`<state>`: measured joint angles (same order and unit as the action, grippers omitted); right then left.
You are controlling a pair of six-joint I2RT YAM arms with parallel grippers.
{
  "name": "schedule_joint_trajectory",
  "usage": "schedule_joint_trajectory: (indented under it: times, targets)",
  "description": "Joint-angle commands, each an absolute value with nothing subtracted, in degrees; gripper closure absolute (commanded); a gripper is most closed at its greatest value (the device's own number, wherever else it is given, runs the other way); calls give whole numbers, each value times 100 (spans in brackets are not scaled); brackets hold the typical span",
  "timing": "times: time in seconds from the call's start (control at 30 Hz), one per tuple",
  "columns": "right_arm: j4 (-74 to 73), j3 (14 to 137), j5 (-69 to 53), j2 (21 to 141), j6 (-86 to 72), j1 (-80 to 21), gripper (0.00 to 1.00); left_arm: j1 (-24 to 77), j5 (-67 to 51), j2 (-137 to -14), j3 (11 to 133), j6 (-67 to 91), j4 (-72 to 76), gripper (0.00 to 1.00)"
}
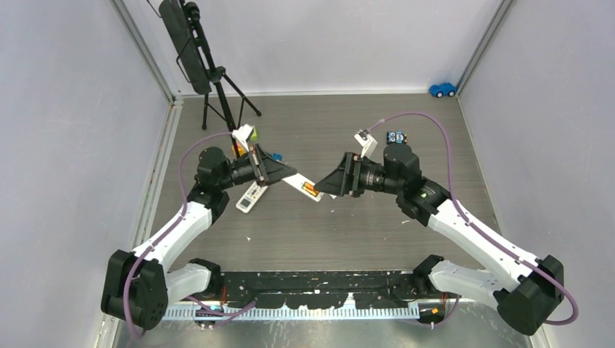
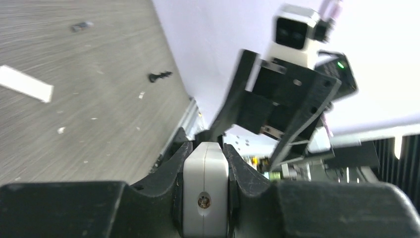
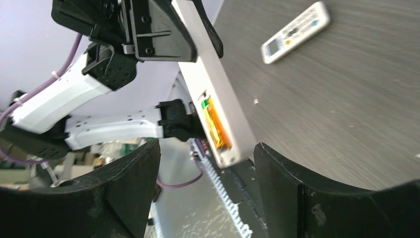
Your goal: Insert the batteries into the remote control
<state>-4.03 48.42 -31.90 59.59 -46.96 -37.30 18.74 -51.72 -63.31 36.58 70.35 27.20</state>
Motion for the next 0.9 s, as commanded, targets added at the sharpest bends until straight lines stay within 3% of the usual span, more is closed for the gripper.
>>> schedule_joint_trajectory:
  times: [0.0,0.2,0.73,0.87]
  targets:
    - [-1351,5187,-2233,5676,-3935,-3604,26,1661,-4357,-6274,3229,6625,2493,100]
    - [-2771,5653,-551,6471,-2700,-3586,26,1678,-3418,-6164,2592,6016,2243,100]
    - [-4031,7511,-32,10240,-812,-3694,31,3219,-969,-7719,2184,6168,3083,100]
    - [-3934,7689,-224,10565,-660,-3700,31,3273,-1005,-8121,2293,6246,3067,89]
